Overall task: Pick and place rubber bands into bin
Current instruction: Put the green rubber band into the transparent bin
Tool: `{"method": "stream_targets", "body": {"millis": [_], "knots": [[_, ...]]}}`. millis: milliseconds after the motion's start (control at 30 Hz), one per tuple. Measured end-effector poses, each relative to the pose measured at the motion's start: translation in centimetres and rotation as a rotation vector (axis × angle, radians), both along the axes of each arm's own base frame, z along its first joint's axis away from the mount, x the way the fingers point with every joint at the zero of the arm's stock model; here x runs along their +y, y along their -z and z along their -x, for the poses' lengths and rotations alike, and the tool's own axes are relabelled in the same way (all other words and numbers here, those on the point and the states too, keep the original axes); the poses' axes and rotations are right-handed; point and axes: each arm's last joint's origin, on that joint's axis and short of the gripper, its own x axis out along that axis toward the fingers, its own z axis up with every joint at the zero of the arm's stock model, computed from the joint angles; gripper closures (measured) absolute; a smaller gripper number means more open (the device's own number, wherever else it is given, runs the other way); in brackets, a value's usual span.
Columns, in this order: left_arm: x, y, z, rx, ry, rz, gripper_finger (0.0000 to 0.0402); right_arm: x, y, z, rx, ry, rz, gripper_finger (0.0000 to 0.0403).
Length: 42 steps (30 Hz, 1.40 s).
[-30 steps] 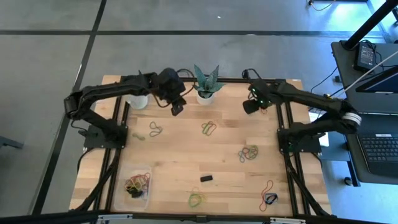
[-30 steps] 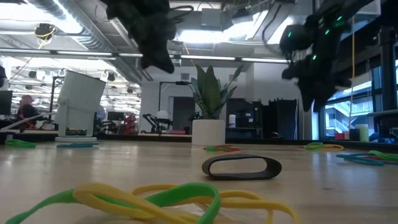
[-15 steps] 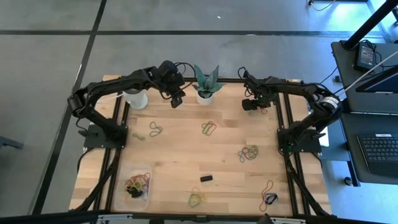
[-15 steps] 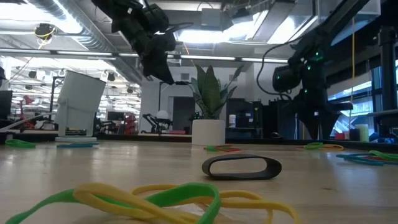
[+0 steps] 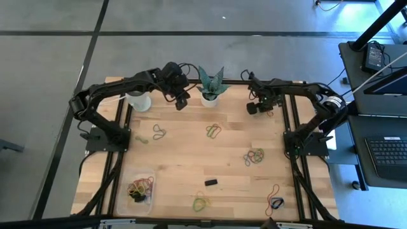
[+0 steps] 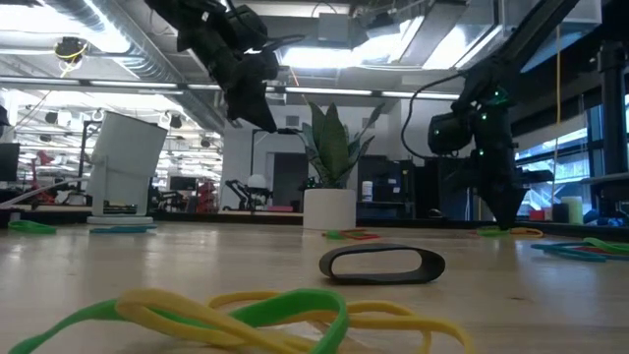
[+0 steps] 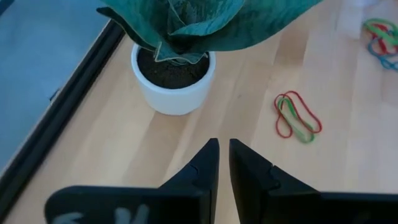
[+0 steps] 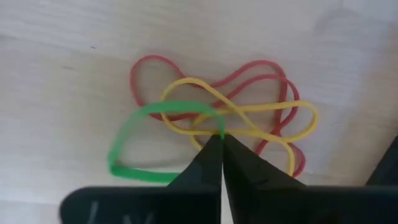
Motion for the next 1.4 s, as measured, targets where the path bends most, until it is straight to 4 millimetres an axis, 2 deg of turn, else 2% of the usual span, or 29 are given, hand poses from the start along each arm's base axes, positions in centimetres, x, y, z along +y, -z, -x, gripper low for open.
{"method": "stream_targets", "body": {"millis": [133,333,467,600,833,933,1067,1233,1400], "knots": [[-0.6,0.0,-0.4,-0.014,-0.007,0.047,0.0372,0.4,-1.5,0.2,-0.019,-0.025,0.047,0.0393],[-3.3,0.0,-1.8,-0.021,0.044,0.091,0.0397,2.5,-5.6,1.1,-0.077,-0.086,0.165,0.0399],[-6.1,0.0,-2.9,-0.002,0.048,0.081,0.0399,4.4,-8.1,1.9,-0.140,-0.129,0.228,0.0400],[-9.4,-0.1,-4.1,0.000,0.029,0.032,0.0400,6.6,-9.7,2.0,-0.198,-0.210,0.264,0.0401],[-14.4,-1.4,-6.0,-0.179,0.064,-0.053,0.0387,10.4,-11.5,0.9,-0.355,-0.409,0.337,0.0402],[-15.6,-1.8,-6.8,-0.262,0.068,-0.041,0.0365,12.1,-12.4,-0.1,-0.468,-0.508,0.379,0.0402],[-16.8,-2.0,-8.3,-0.394,0.066,0.002,0.0316,14.4,-13.6,-1.6,-0.643,-0.670,0.448,0.0402],[-17.4,-1.1,-10.4,-0.516,0.066,0.004,0.0243,17.1,-15.2,-3.5,-0.866,-0.832,0.529,0.0403],[-17.7,0.2,-12.4,-0.618,0.069,0.007,0.0187,18.9,-16.7,-4.4,-1.051,-0.919,0.601,0.0403]]}}
